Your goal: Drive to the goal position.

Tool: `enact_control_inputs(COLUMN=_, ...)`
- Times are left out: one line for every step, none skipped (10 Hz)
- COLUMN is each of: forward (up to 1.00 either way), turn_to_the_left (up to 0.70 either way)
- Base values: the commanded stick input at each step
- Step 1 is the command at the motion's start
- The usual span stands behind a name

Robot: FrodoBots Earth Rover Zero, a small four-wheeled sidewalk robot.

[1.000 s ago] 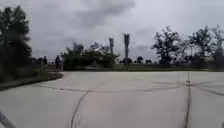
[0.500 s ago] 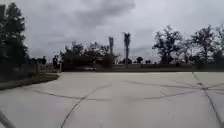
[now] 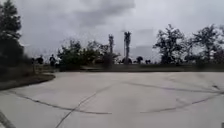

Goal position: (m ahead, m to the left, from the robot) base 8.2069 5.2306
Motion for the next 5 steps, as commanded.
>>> enact_control_inputs(forward=0.85, turn_to_the_left=0.0)
enact_control_inputs(forward=0.85, turn_to_the_left=0.0)
enact_control_inputs(forward=0.85, turn_to_the_left=0.0)
enact_control_inputs(forward=0.85, turn_to_the_left=0.0)
enact_control_inputs(forward=0.85, turn_to_the_left=0.0)
